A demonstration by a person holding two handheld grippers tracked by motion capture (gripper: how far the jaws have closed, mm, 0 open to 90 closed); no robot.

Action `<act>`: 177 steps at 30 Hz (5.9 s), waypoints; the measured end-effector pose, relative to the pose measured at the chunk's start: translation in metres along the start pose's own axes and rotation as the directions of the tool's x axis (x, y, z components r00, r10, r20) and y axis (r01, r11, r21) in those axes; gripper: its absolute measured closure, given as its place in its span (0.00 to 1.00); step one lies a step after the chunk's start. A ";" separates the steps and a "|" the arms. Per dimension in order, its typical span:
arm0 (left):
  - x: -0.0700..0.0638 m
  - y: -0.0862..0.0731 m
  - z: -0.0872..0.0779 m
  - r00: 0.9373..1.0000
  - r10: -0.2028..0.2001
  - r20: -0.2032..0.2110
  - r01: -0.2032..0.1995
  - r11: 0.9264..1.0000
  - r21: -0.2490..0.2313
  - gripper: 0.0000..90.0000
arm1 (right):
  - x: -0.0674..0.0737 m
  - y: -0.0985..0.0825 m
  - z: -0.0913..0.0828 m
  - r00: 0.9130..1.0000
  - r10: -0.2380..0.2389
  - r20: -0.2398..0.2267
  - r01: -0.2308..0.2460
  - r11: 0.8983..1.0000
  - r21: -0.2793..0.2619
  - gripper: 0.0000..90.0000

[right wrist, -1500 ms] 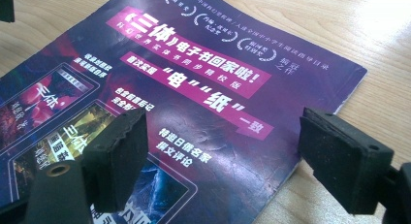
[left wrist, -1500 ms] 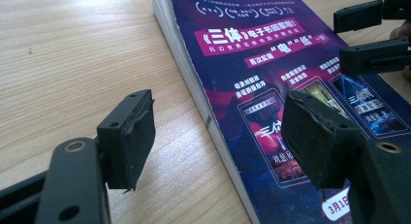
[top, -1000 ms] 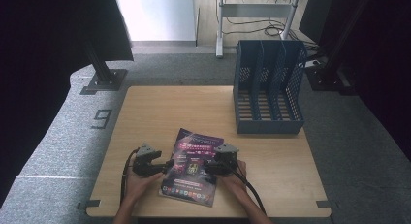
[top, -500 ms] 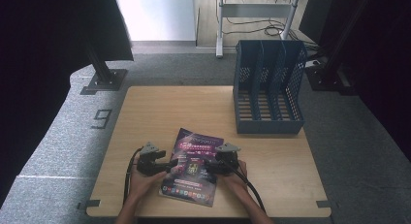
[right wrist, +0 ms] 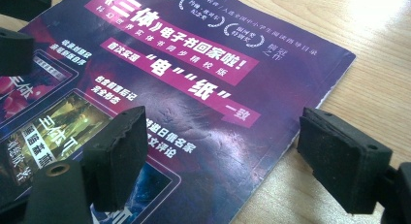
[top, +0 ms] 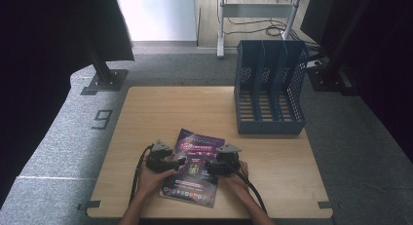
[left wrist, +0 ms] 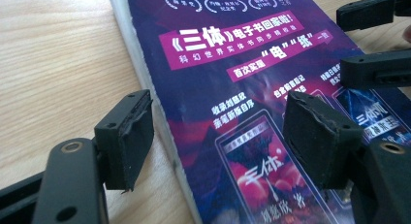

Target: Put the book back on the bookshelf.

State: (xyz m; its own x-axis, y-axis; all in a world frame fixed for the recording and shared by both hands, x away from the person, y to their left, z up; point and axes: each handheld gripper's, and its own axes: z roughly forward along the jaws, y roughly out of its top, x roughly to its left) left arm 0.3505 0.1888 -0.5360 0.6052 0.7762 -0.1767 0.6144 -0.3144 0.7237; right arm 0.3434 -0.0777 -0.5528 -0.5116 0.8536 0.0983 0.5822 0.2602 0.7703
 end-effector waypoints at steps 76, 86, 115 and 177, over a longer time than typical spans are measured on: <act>0.006 0.008 -0.001 0.961 -0.150 0.234 0.172 0.982 -0.076 0.40 | -0.002 -0.001 -0.002 1.000 0.004 0.014 -0.004 1.000 0.004 0.20; 0.004 0.014 0.016 0.980 -0.105 0.171 0.109 0.994 -0.019 0.42 | -0.003 -0.001 -0.002 1.000 0.006 0.009 -0.006 1.000 0.006 0.20; -0.001 0.027 0.024 0.995 -0.038 0.089 0.040 0.999 -0.018 0.64 | -0.003 -0.002 -0.002 1.000 0.010 0.011 -0.010 1.000 0.007 0.20; -0.015 0.030 0.011 0.988 0.015 0.156 0.008 0.989 -0.150 0.94 | -0.008 -0.001 -0.003 1.000 0.026 -0.007 -0.025 1.000 0.003 0.22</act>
State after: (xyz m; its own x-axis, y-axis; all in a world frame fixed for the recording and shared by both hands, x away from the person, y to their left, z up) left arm 0.3648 0.1617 -0.5191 0.6859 0.6769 -0.2672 0.5364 -0.2221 0.8142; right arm 0.3449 -0.0860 -0.5529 -0.5008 0.8569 0.1221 0.5969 0.2397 0.7657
